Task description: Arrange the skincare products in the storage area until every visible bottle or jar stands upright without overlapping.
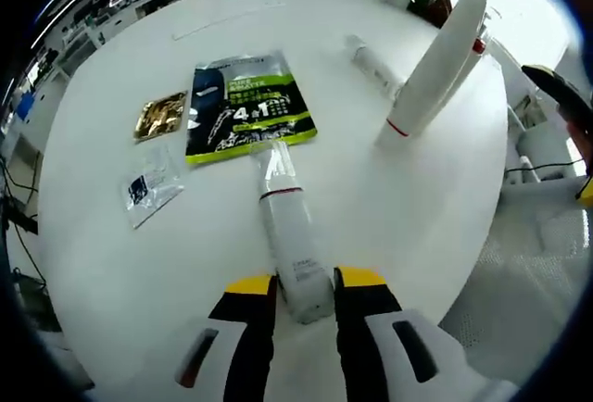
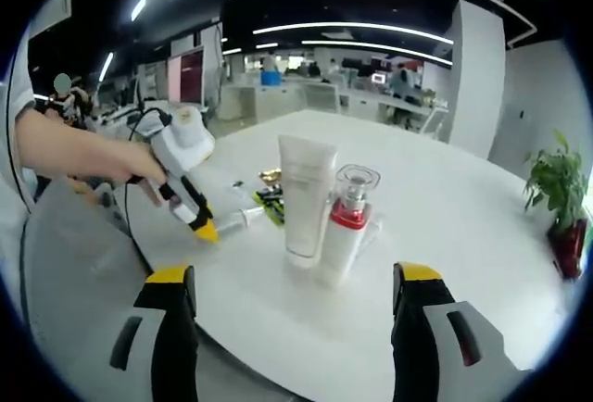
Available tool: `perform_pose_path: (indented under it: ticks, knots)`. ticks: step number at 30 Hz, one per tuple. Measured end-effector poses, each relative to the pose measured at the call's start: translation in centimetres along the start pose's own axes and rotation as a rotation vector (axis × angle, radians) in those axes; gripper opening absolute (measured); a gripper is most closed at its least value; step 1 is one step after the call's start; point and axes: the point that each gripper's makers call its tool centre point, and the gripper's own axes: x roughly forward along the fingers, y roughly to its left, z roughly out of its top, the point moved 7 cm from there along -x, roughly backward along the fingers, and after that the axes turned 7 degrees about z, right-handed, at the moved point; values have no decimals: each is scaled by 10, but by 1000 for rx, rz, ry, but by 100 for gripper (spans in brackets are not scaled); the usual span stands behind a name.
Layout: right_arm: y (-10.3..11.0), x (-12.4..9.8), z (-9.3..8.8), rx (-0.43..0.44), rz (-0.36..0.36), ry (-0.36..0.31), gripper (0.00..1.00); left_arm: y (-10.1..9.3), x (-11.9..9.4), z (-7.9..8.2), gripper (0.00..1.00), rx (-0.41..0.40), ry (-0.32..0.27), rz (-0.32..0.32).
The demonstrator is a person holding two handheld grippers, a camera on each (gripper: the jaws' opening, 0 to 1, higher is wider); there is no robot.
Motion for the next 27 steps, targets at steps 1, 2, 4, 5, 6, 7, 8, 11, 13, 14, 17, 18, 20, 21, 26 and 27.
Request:
perform_pose_path:
  ticks: [1, 2, 4, 5, 6, 7, 8, 11, 13, 14, 17, 18, 20, 21, 26, 27]
  knots:
    - [0, 0, 0, -1, 0, 1, 86, 1, 0, 0, 20, -4, -4, 0]
    - [0, 0, 0, -2, 0, 2, 86, 2, 0, 0, 19, -8, -5, -1]
    - [0, 0, 0, -4, 1, 3, 86, 3, 0, 1, 18, -9, -12, -3]
    - [0, 0, 0, -5, 1, 4, 86, 3, 0, 1, 17, -7, -13, -2]
    - [1, 0, 0, -5, 1, 5, 86, 3, 0, 1, 17, -10, -14, -2]
    - [1, 0, 0, -6, 2, 6, 86, 2, -1, 1, 17, -19, -13, -7]
    - [1, 1, 0, -7, 2, 6, 86, 2, -1, 1, 17, -22, -13, -8]
    - [1, 1, 0, -8, 1, 7, 86, 1, -3, 0, 17, -38, -19, -13]
    - [1, 1, -1, -9, 1, 10, 86, 0, -7, 1, 16, -81, -36, -31]
    - [1, 1, 0, -9, 2, 9, 86, 0, -8, 1, 16, -100, -44, -44]
    - [1, 1, -1, -10, 2, 10, 86, 3, -9, 2, 16, -190, -67, -93]
    - [1, 1, -1, -10, 3, 9, 86, 5, -10, 0, 16, -212, -65, -104]
    - [1, 1, -1, -11, 3, 10, 86, 8, -11, -1, 16, -236, -73, -115]
    - [1, 1, -1, -11, 4, 11, 86, 9, -11, -2, 16, -247, -76, -121]
    - [2, 2, -1, -15, 9, 15, 86, 11, -13, -7, 16, -310, -90, -158]
    - [2, 2, -1, -15, 10, 16, 86, 10, -15, -7, 16, -336, -101, -173]
